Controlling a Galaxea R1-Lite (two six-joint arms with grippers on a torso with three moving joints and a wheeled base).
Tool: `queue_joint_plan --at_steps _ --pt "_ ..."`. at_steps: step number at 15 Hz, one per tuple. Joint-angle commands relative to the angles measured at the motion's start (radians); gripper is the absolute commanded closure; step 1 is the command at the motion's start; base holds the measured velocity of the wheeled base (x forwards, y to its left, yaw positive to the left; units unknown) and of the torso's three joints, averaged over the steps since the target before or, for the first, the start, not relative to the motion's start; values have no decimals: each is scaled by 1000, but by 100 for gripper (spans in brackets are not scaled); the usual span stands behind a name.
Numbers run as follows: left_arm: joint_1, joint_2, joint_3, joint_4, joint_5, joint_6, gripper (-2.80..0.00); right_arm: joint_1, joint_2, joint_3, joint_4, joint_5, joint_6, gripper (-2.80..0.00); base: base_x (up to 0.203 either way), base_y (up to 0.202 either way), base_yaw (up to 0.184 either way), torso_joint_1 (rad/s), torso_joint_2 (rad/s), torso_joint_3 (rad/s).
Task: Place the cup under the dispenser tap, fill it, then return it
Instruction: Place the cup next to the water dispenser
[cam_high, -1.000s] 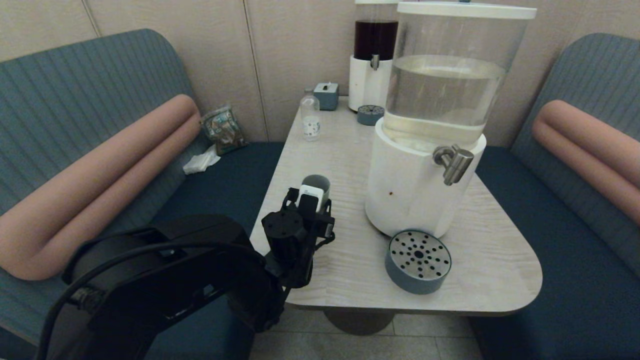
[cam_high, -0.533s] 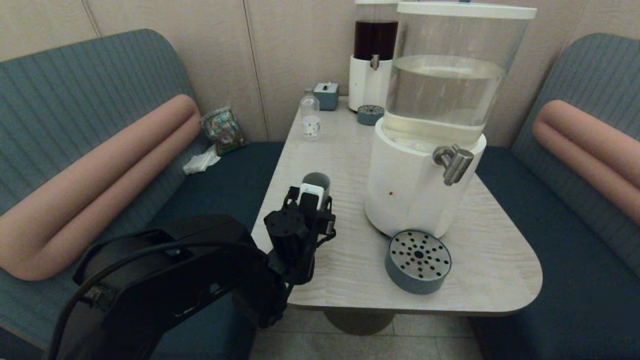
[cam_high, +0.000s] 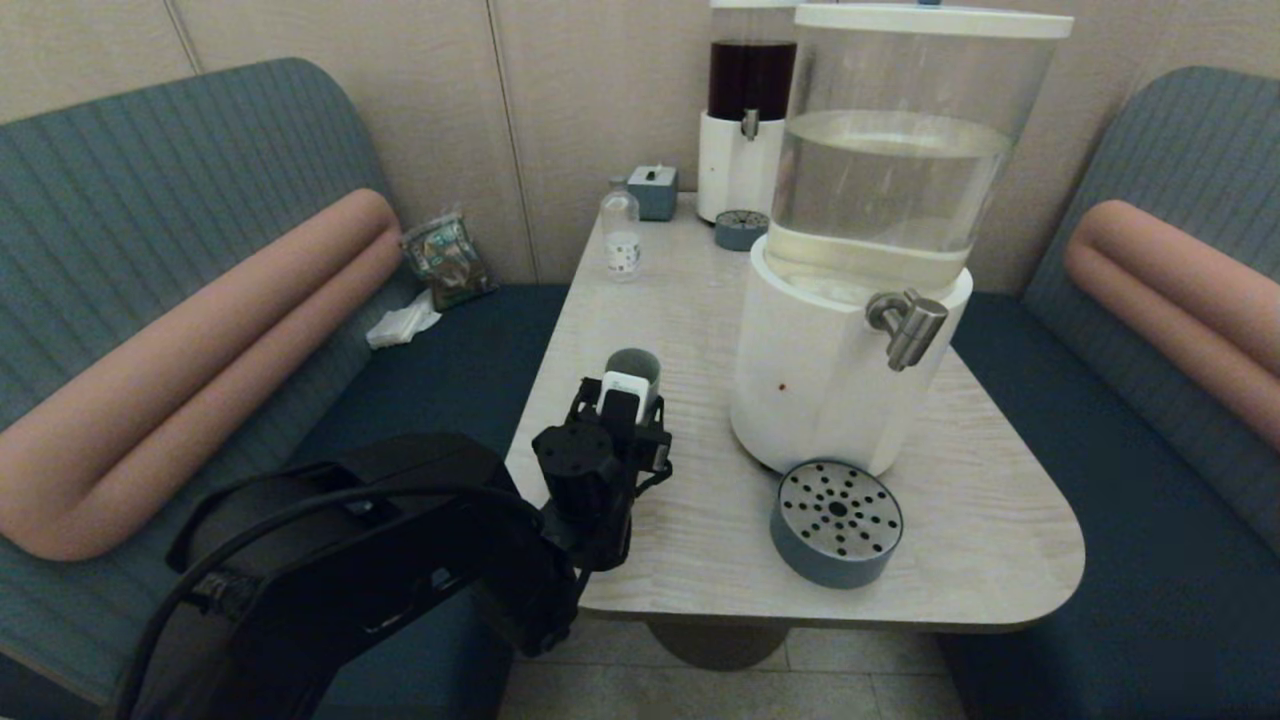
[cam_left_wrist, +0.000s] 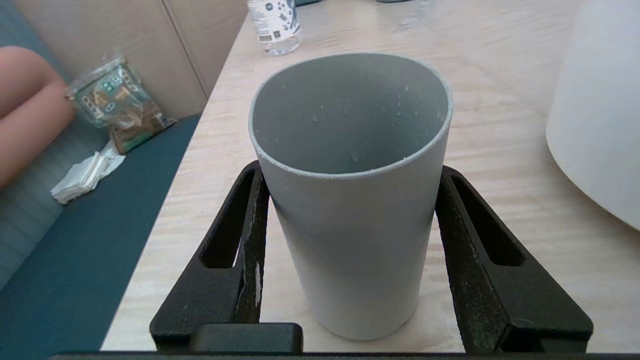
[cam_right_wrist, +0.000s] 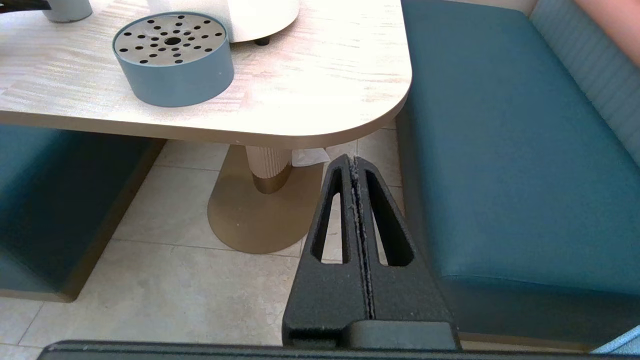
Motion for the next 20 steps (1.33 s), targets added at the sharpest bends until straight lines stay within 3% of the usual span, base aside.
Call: queue_joint_plan --at_steps 1,20 --pt "1 3 -1 -6 2 1 0 0 -1 0 0 0 0 0 0 0 0 0 0 0" --pt "0 -49 48 -6 2 -15 0 0 -2 0 0 0 0 0 0 0 0 0 0 0"
